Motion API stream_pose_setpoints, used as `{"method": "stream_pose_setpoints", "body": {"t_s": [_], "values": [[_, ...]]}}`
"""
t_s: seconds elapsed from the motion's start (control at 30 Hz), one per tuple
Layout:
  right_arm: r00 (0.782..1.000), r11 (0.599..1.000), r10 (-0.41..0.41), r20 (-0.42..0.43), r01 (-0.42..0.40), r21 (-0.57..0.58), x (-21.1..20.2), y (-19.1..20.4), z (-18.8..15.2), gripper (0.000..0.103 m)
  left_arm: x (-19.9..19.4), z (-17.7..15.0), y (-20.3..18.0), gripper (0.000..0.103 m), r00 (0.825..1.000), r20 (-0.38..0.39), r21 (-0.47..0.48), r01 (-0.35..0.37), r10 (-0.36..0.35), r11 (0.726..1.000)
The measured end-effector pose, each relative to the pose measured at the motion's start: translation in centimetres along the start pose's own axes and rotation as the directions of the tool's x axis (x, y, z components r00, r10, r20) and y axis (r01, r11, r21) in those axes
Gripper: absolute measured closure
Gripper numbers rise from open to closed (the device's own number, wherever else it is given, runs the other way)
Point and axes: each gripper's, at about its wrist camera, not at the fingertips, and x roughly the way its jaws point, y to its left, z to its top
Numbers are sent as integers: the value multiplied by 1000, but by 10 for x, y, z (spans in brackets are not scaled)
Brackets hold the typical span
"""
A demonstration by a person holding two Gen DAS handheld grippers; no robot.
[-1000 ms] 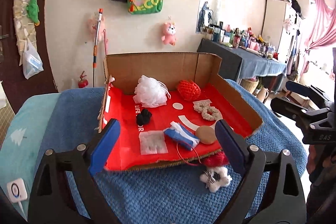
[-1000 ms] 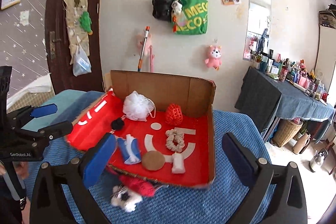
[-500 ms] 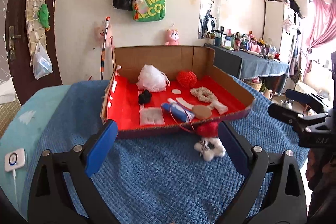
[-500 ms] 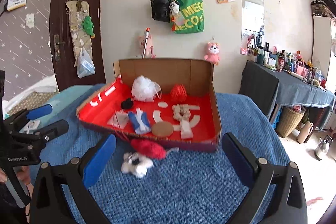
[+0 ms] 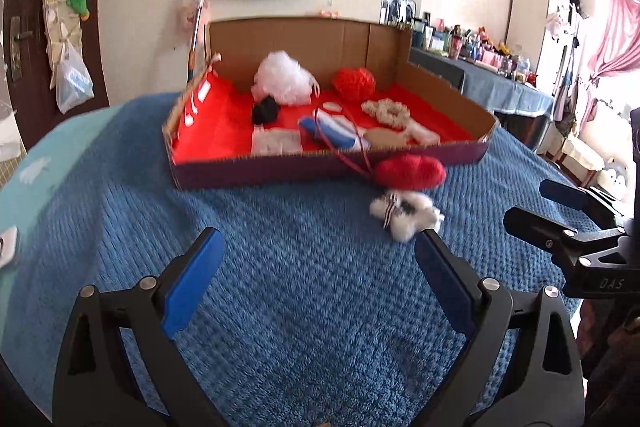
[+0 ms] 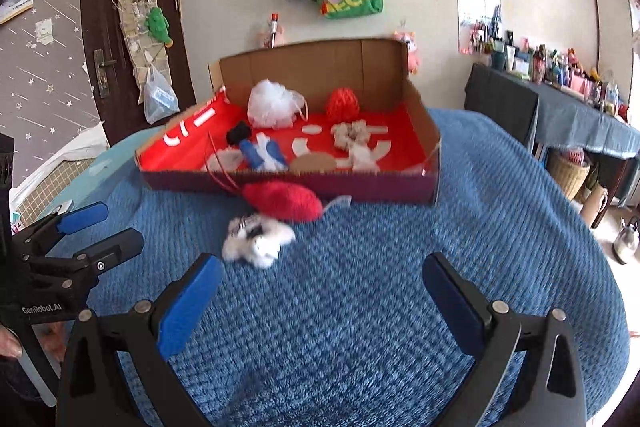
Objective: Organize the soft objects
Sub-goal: 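Withdraw both open tools from the box back over the pile, then move the right tool to the red knitted plush while the left approaches the white plush bunny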
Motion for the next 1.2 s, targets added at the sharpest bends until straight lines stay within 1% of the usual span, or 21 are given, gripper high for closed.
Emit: {"method": "stream_pose_setpoints", "body": {"t_s": [0.2, 0.47, 0.6, 0.7, 0.9, 1.0, 1.1, 1.2], "values": [[999, 1000, -2, -32, 2, 10, 9, -3, -8, 0, 9, -6, 3, 5, 1000, -27, -14, -12, 12, 1000], [999, 1000, -2, -44, 3, 24, 14, -8, -5, 0, 15, -2, 2, 5, 999, -46, -14, -13, 12, 1000], [999, 999, 8, -49, -6, 47, 18, -16, -2, 0, 23, 3, 0, 5, 997, -71, -13, -3, 2, 1000], [998, 998, 10, -57, -6, 61, 22, -23, 3, 0, 33, 8, -4, 5, 995, -103, -11, 18, -19, 1000], [997, 997, -9, -76, 15, 81, 28, -38, 14, 0, 57, 24, -22, 5, 983, -175, 7, 62, -60, 998], [996, 996, -13, -89, 21, 89, 29, -48, 20, 0, 68, 32, -34, 5, 977, -197, 24, 88, -82, 996], [995, 995, -30, -92, 39, 96, 29, -58, 26, 0, 83, 39, -46, 5, 967, -237, 44, 109, -96, 993], [995, 992, -33, -91, 43, 115, 30, -67, 31, 0, 103, 41, -55, 6, 952, -291, 56, 118, -97, 991]]}}
